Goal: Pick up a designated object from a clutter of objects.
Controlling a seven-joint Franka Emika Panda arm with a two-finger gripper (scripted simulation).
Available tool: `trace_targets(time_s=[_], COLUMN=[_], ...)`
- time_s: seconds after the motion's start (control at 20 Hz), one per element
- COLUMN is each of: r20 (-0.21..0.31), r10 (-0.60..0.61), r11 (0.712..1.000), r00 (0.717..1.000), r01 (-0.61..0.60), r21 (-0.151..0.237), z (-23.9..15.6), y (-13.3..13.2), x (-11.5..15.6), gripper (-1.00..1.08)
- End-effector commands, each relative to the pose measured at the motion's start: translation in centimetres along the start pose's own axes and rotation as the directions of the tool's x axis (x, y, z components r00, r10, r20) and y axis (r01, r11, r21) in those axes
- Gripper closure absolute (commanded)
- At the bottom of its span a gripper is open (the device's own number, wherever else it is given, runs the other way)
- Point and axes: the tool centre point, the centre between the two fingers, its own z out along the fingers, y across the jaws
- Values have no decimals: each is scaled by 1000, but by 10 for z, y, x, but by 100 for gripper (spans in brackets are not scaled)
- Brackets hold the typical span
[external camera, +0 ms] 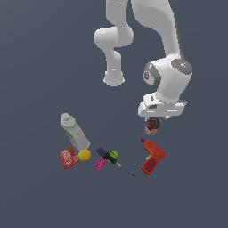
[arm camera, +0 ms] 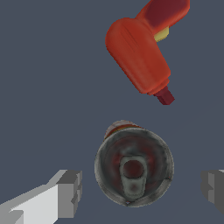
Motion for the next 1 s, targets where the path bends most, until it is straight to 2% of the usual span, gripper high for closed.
trace_targets(time_s=[0.0,0.55,0.8,0.85,0.95], r20=[0,-1,-1,-1,-1], r10=[1,1,1,1,1], r11=[1000,1000,1000,1000,1000], r00=[1000,1000,1000,1000,1000], r01=[-1,-1,-1,-1,-1], r21=[0,1,1,1,1], z=[1,44,51,51,51], y=[0,-1,-1,-1,-1], x=[0,-1,-1,-1,-1], gripper=[-92,-92,-92,108,108])
